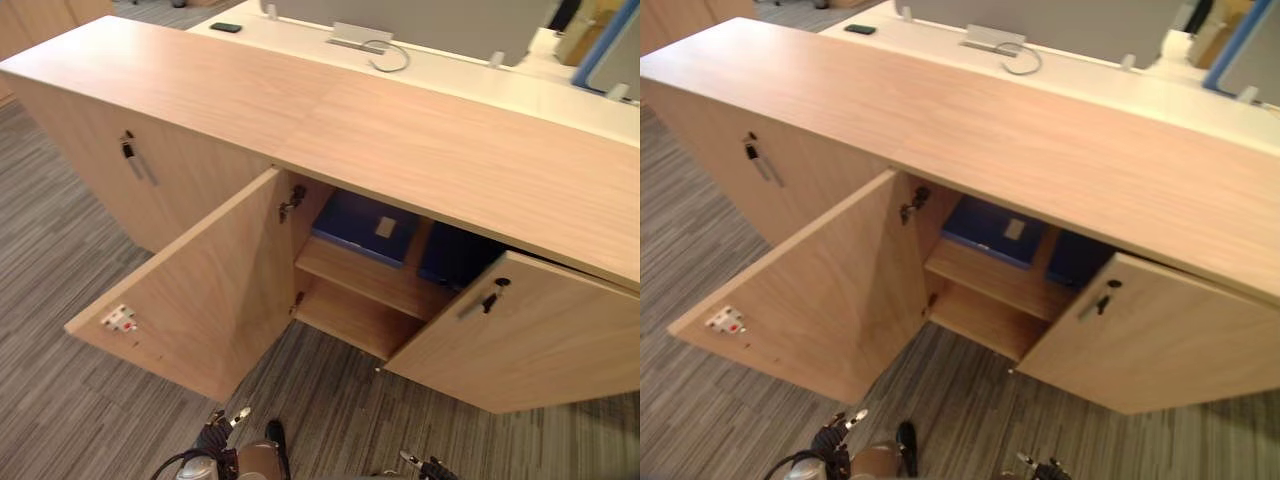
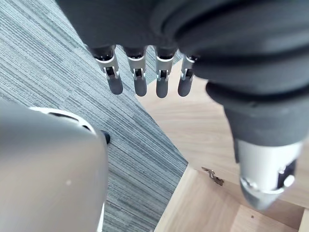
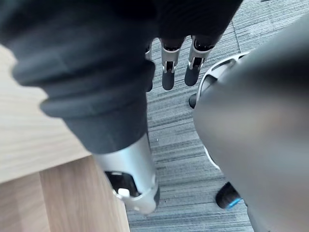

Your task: Walk over to the cabinet, pick up the folder, carry it to the office cabinet, place the folder inside the office cabinet, then close the office cabinet door

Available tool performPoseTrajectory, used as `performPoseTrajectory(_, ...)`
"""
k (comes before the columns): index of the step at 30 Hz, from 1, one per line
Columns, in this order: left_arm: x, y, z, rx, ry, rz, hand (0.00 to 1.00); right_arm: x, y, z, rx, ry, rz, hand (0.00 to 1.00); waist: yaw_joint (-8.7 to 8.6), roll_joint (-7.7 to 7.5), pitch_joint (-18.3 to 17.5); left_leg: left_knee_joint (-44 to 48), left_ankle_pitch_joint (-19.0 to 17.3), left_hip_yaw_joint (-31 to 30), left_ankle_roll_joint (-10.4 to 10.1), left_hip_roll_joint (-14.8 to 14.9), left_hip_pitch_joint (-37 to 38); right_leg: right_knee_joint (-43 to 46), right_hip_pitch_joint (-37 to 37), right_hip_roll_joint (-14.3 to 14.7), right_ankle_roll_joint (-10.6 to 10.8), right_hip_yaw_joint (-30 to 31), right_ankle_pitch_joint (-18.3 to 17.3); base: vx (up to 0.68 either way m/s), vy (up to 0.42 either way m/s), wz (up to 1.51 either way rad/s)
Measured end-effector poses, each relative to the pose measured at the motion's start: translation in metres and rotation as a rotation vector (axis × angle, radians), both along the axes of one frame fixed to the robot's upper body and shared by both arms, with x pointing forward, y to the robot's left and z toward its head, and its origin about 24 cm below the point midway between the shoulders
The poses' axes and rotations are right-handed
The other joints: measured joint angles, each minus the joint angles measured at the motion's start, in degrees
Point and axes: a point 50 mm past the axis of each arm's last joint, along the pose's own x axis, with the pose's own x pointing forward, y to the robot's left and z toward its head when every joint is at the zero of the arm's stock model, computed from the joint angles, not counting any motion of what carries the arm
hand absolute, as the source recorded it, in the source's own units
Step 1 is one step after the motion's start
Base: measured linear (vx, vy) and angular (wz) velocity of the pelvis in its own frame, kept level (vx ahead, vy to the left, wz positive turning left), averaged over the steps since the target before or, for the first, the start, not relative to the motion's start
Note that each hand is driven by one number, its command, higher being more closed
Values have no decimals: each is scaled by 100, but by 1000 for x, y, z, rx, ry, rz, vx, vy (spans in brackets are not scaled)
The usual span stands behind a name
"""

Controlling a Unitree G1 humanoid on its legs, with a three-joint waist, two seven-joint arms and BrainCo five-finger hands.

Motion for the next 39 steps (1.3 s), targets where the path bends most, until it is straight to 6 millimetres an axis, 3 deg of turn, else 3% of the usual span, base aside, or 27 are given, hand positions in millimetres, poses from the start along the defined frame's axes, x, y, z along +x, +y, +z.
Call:
performPoseTrajectory(1,-3,-3,-2,2,20,-26,0,1,0,0,-1,-4,-1,0,-86,35,1,-900,478,-113,17,-133,350,-56,37,-23,-13,-161,-10,26,10,69)
performPoseTrajectory(2,-2,-5,-2,0,23,-40,0,4,-1,1,-3,-13,0,0,-150,67,34,-1060,559,-208,45,-177,379,-68,92,-27,-7,-319,-14,22,20,71)
performPoseTrajectory(9,3,-5,-2,8,24,-103,0,2,0,1,4,-5,2,0,-221,-38,167,-1061,524,-1233,215,-649,396,-42,794,-198,-4,-1303,-10,44,42,85)
performPoseTrajectory(11,0,-5,-2,8,31,-101,0,5,-2,2,-7,-19,2,0,-344,17,160,-1056,492,-1465,260,-654,408,600,668,-269,-375,-647,-46,42,100,113)
performPoseTrajectory(12,0,-4,-2,9,24,-100,0,7,0,2,-4,-27,8,0,-323,66,182,-1054,518,-1573,291,-542,399,1030,315,-98,-524,632,-268,46,71,81)
performPoseTrajectory(14,1,-1,-1,19,24,-97,0,9,0,3,-1,-36,15,0,-288,61,186,-1054,530,-1740,272,-446,406,974,79,271,-244,1718,-524,42,-12,52)
performPoseTrajectory(17,-3,3,-2,17,33,-48,0,8,0,2,0,-35,9,0,-291,46,187,-1057,539,-1838,156,-436,532,467,-18,422,-181,1758,-536,-2,-148,21)
performPoseTrajectory(18,-6,6,-3,14,39,-11,0,7,0,2,2,-32,3,0,-290,24,174,-1059,519,-1851,121,-468,592,137,-20,526,-215,1759,-497,-26,-266,27)
performPoseTrajectory(19,-10,6,-4,8,48,12,0,3,-2,2,0,-28,-11,0,-324,21,126,-1061,482,-1933,129,-527,599,42,11,558,-111,1797,-293,-14,-232,30)
performPoseTrajectory(21,-12,4,-5,-13,45,54,0,-2,-6,1,-1,-20,-45,0,-276,65,85,-1061,464,-1936,95,-463,608,-36,0,605,-101,1738,-288,3,-174,17)
performPoseTrajectory(24,-14,1,-6,-31,47,76,0,-9,-7,0,1,-4,-76,0,-277,53,88,-1060,476,-1933,-8,-353,610,-175,157,718,-111,1500,-277,18,-197,25)
performPoseTrajectory(28,-9,2,-4,-49,17,88,0,-23,-9,-2,-3,27,-91,0,-254,16,135,-995,548,-2107,-74,-427,550,-239,374,708,-102,1073,-283,70,-86,43)
performPoseTrajectory(29,-8,1,-3,-50,9,77,0,-23,-10,-2,-3,26,-96,0,-255,12,138,-950,548,-2048,-75,-442,483,-215,374,694,-101,1014,-282,51,0,46)
performPoseTrajectory(30,2,2,2,-43,-27,23,0,-22,-11,-2,2,19,-125,0,-295,-2,144,-681,364,-1464,-38,-412,275,-142,342,636,-93,906,-272,25,65,41)
performPoseTrajectory(31,10,6,8,-26,-64,-37,0,-20,-10,-1,8,11,-124,0,-283,-60,182,-23,-87,-252,142,-108,24,-45,333,591,-91,836,-271,10,69,35)
performPoseTrajectory(32,14,10,11,-20,-81,-59,0,-20,-12,-1,5,10,-124,0,-292,-55,186,328,-277,314,150,128,-97,32,335,584,-91,833,-272,4,74,4)
performPoseTrajectory(33,21,24,21,7,-115,-118,0,-21,-21,0,-9,11,-144,0,-275,-1,164,912,-486,765,208,369,-232,300,303,557,-102,852,-286,7,55,-11)
performPoseTrajectory(34,22,35,25,29,-122,-144,0,-21,-25,1,-17,9,-143,0,-263,44,144,969,-498,752,206,374,-229,430,227,540,-94,867,-303,0,90,-14)
performPoseTrajectory(35,30,66,40,103,-133,-196,0,-21,-34,2,-30,3,-136,0,-307,44,99,900,-507,697,192,346,-220,469,121,541,-97,872,-334,-12,72,-1)
performPoseTrajectory(36,36,85,50,154,-136,-223,0,-22,-38,3,-37,1,-132,0,-318,36,95,833,-499,630,186,294,-233,423,135,529,-120,871,-317,-27,71,18)
performPoseTrajectory(38,53,160,105,400,-89,-374,0,-28,-51,5,-47,15,-106,0,-298,34,72,267,-121,517,135,75,-239,87,84,510,-146,838,-297,-56,33,28)
performPoseTrajectory(39,58,176,121,461,-79,-392,0,-30,-52,5,-43,21,-105,0,-292,52,52,109,-57,500,118,51,-236,49,34,530,-145,840,-298,-122,-4,16)
